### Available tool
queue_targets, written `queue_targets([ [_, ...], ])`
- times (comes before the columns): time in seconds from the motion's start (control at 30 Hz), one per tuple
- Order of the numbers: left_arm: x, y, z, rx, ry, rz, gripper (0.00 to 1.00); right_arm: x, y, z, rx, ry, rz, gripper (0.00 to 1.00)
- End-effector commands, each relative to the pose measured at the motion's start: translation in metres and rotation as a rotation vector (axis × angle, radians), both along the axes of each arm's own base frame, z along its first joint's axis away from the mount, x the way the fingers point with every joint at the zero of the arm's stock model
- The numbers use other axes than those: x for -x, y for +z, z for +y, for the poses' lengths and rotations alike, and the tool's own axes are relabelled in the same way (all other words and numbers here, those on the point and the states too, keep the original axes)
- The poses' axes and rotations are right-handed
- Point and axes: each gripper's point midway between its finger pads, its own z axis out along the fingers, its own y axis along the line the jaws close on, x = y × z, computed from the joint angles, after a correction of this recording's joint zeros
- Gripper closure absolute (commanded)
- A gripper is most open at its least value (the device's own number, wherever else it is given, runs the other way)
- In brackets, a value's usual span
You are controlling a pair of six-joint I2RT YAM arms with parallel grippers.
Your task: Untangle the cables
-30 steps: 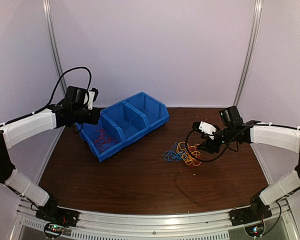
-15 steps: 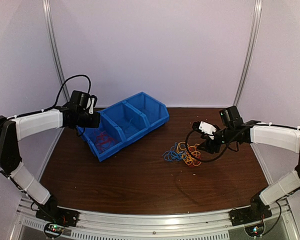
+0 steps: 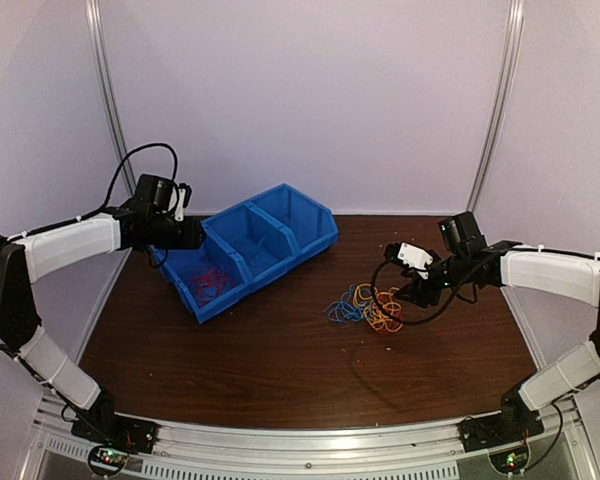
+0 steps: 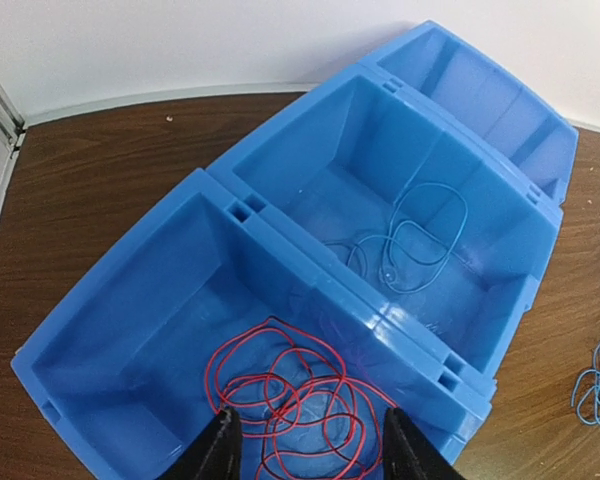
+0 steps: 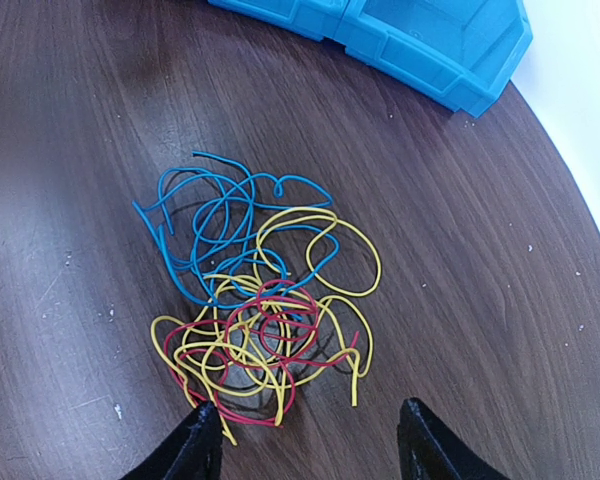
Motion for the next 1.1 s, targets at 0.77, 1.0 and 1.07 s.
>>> queue_targets([
  [0.77, 0.143, 0.048, -0.247, 0.366, -0.788, -0.249, 0.54, -0.019, 0.034, -0.045, -0.235, -0.079, 0.166, 0.55],
  [1.0, 0.142, -0.004, -0.291, 0.431, -0.813, -0.115, 0.57, -0.017, 0.013, -0.014, -0.087, -0.009, 0.149, 0.58],
  [1.07, 0.140, -0.010, -0.294, 0.442, -0.800, -0.094, 0.58, -0.017, 0.008, -0.006, -0.026, 0.030, 0.110, 0.58],
])
